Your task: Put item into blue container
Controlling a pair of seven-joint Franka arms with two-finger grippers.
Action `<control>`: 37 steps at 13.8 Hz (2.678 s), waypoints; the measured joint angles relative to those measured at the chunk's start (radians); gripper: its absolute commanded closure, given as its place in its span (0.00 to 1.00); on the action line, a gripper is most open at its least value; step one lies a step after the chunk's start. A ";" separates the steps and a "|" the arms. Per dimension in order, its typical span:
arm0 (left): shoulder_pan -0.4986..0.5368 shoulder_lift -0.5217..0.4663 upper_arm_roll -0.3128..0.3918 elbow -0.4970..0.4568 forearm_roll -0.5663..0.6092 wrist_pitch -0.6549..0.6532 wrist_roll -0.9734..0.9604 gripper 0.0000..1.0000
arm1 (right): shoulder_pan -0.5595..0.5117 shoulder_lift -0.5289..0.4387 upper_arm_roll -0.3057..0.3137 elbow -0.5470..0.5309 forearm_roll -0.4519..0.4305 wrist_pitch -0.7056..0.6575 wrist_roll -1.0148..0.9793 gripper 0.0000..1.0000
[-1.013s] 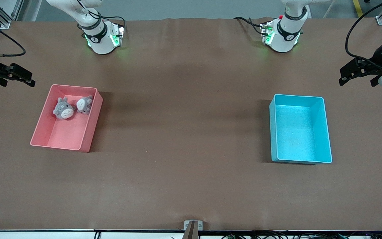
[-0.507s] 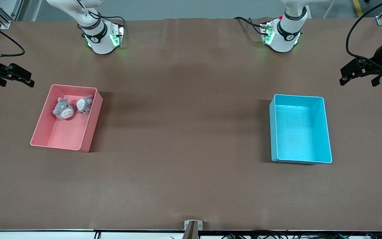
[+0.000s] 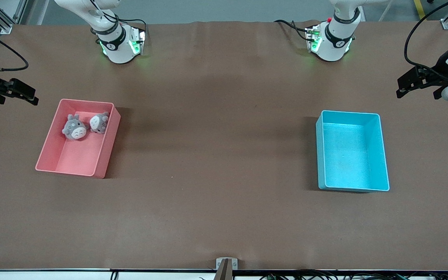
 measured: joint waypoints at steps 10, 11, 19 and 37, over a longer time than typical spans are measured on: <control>0.000 0.002 -0.003 0.000 0.000 -0.004 -0.003 0.00 | -0.053 0.092 -0.016 -0.147 -0.011 0.128 0.001 0.00; 0.000 0.002 -0.003 0.000 0.000 -0.004 -0.003 0.00 | -0.062 0.091 -0.017 -0.200 -0.012 0.176 0.001 0.00; -0.001 0.004 -0.004 -0.005 0.000 -0.004 -0.003 0.00 | -0.142 0.082 -0.020 -0.565 -0.027 0.577 -0.008 0.00; -0.001 0.012 -0.005 -0.016 0.000 -0.002 -0.003 0.00 | -0.214 0.221 -0.018 -0.766 -0.028 0.955 -0.037 0.13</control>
